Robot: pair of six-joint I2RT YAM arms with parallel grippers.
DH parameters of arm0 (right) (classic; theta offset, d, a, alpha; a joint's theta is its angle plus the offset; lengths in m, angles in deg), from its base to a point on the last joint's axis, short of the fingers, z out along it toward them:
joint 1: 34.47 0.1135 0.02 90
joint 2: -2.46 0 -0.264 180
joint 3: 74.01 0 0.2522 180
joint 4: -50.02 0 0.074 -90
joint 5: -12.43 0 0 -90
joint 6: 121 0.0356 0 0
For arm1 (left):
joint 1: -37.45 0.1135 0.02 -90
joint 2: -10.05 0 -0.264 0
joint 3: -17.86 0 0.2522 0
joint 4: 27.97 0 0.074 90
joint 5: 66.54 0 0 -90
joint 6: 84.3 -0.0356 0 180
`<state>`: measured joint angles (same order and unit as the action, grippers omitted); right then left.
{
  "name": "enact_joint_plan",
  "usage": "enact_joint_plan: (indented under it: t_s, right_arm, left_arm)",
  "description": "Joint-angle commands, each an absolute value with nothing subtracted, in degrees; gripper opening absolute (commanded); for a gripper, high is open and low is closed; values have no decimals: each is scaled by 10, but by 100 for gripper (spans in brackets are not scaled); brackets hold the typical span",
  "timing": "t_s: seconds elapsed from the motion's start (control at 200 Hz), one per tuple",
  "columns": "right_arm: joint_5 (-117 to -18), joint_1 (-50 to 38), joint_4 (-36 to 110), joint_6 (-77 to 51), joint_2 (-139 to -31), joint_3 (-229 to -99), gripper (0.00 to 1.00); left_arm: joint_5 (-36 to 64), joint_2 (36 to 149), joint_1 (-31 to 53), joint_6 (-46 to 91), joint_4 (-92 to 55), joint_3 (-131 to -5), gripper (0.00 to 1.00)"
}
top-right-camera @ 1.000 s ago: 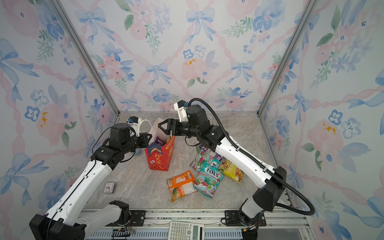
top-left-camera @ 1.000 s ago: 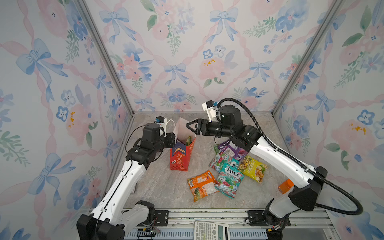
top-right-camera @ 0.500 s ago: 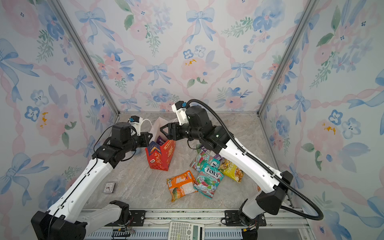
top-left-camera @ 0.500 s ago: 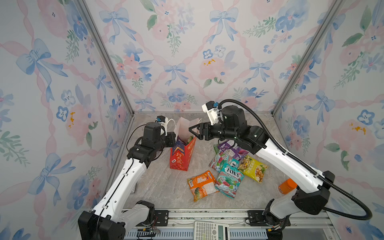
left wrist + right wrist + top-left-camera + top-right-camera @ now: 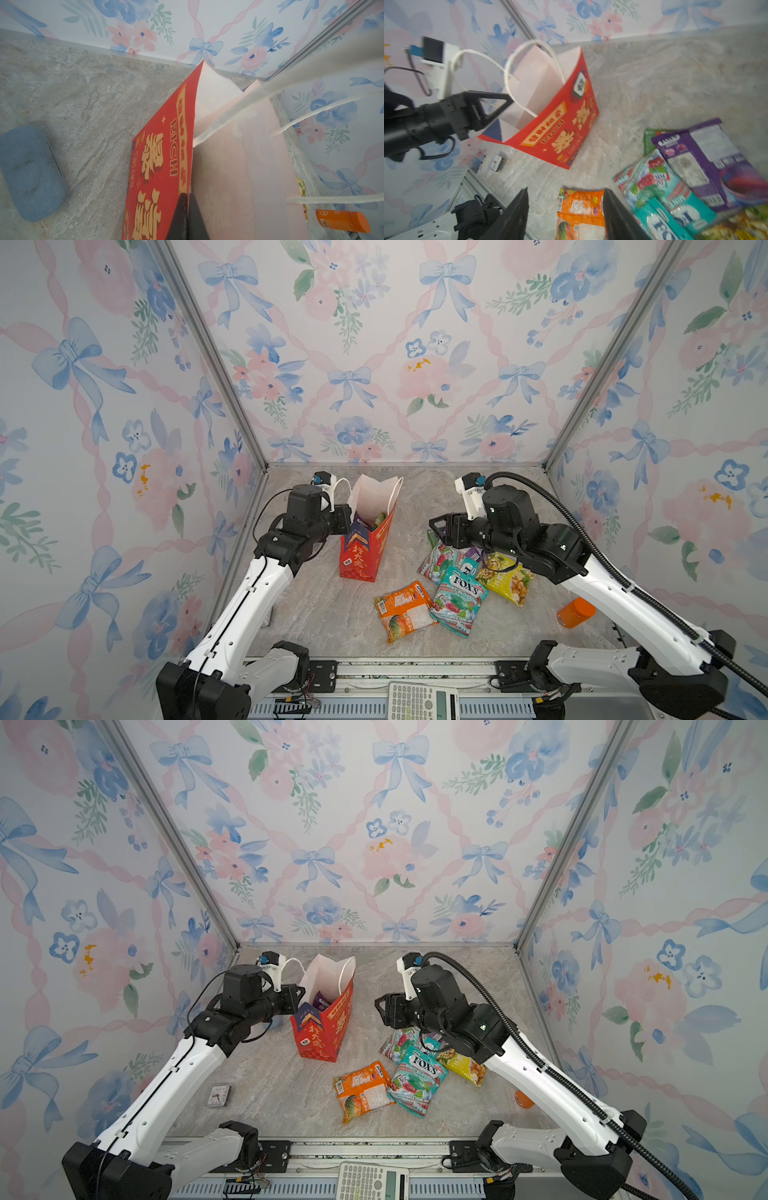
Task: Place the snacks into the paper bag
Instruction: 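Move the right gripper back to the teal Mint Blossom packet, then lower the right gripper onto the teal Mint Blossom packet and grasp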
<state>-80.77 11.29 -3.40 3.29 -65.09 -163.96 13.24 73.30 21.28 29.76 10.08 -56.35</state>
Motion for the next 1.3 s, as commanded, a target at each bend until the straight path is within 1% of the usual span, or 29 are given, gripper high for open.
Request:
enact_joint_plan:
  t_s: [0.0, 0.07, 0.245, 0.54, 0.795, 1.13, 1.295]
  right_arm:
    - [-849, 84, -113, 129, -617, -1539, 59]
    - [-839, 74, -98, 165, -587, -1469, 59]
    - [-821, 62, -73, 235, -537, -1354, 59]
    - [-782, 51, -7, 309, -521, -1213, 59]
    - [-759, 38, 55, 344, -504, -1148, 59]
    - [-735, 10, 82, 355, -494, -1106, 59]
    - [-722, 1, 123, 367, -491, -1080, 60]
  left_arm:
    - [139, 730, 210, 282, 92, -576, 0]
    - [139, 730, 211, 281, 91, -576, 0]
    - [137, 731, 210, 281, 91, -576, 0]
    - [138, 731, 211, 282, 92, -576, 0]
    - [136, 735, 211, 282, 92, -579, 0]
    - [136, 738, 211, 282, 92, -581, 0]
    - [136, 739, 211, 282, 92, -582, 0]
